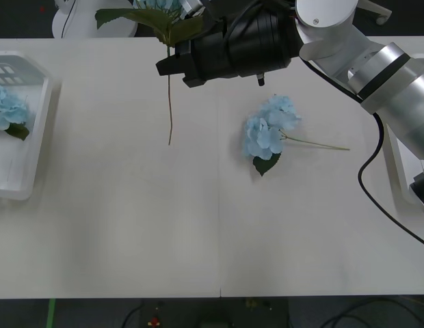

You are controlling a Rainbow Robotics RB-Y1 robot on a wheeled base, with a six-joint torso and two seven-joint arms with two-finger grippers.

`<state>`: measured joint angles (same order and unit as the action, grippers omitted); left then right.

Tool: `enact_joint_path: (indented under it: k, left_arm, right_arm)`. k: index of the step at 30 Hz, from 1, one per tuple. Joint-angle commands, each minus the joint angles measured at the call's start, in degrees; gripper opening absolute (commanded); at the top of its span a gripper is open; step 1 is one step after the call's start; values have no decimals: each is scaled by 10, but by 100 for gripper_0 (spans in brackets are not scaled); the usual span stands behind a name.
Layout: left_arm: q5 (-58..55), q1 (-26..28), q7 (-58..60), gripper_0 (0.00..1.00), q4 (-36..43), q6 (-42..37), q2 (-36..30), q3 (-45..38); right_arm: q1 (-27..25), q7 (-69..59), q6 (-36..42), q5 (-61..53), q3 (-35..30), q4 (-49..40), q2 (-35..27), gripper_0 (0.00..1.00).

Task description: Put the red flowers into the right box and the blue flowers into the left box

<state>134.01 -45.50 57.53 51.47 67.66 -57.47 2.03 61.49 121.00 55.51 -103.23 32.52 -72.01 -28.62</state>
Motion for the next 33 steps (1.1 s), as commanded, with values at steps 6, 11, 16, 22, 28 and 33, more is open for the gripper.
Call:
enact_joint_path:
  k: [6,11,16,22,28,33]
  left_arm:
    - [-186,2,-124,100,18,117,-7,-105]
    - [-328,2,-120,100,10,179,-7,-105]
    - [-495,2,-115,100,-38,223,-2,-90]
    - [-674,2,-116,100,-86,223,16,-2]
    - [-806,3,-117,100,-102,223,51,118]
    - [-835,3,-129,100,-97,223,81,163]
  right_arm:
    - [36,23,-14,-1,4,-5,22,0]
    - [36,22,-22,4,4,0,31,0]
    - [36,26,-28,7,4,9,37,0]
    - [38,26,-29,7,4,9,37,0]
    - [38,24,-37,8,4,9,43,0]
    - [39,26,-59,7,18,9,46,0]
